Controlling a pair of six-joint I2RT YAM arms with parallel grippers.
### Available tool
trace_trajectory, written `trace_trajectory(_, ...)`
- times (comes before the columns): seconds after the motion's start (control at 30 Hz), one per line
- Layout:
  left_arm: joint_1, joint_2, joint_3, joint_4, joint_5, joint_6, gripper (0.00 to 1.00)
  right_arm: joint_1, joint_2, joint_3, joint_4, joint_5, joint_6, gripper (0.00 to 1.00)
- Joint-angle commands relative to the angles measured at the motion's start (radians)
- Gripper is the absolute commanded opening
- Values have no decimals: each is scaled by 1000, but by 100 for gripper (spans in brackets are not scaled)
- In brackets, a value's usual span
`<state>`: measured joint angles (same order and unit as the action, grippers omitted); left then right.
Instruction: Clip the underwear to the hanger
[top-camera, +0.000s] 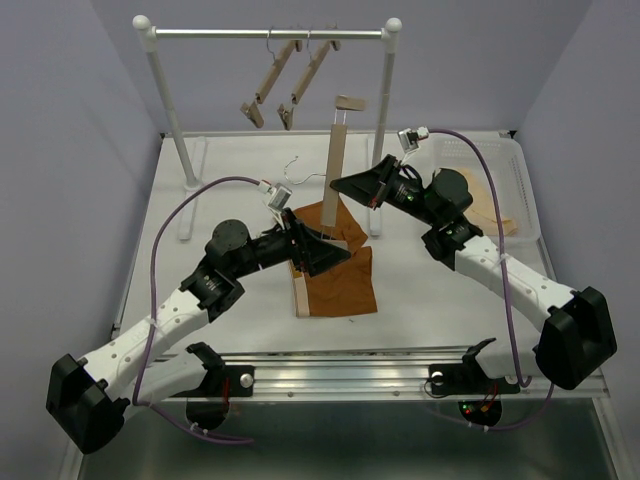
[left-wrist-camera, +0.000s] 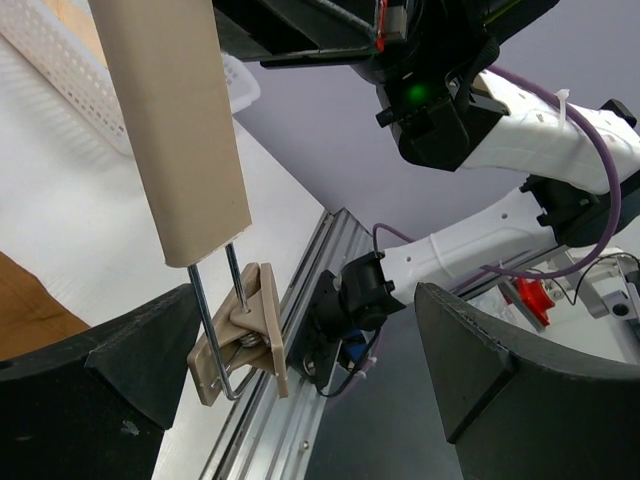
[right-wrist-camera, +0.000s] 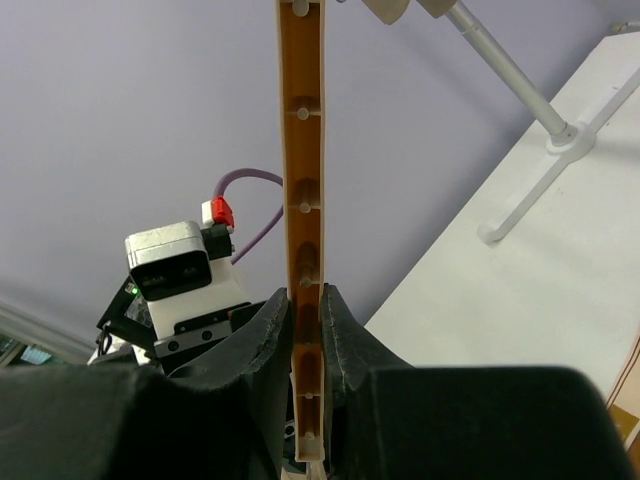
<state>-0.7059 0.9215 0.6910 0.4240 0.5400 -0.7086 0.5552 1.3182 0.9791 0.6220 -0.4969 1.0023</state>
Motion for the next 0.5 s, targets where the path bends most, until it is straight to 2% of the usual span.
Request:
trace_trajectory(0.0,-6,-21,-18,62,46,0,98,-8,-5,47,93,11,4,1)
trace_trajectory(0.07,-6,-18,-16,62,54,3,97,-8,-2,49,93,17,1,1)
trace_trajectory(0.17,-7,-9,-15,59,58,8,89,-8,0,53,93,14,2,1)
trace_trajectory(0.2,-7,-3,-12,59,61,8,82,-8,0,53,93,12,1,1)
trace_trajectory(0.4,-7,7,1,58,67,18,63,-8,7,58,81,-2,-4,1)
trace_trajectory(0.43,-7,7,5,58,71,20,54,-8,10,58,81,-5,-1,1)
trace_trajectory(0.47,-7,7,5,58,75,20,51,-8,12,58,81,-6,-1,1)
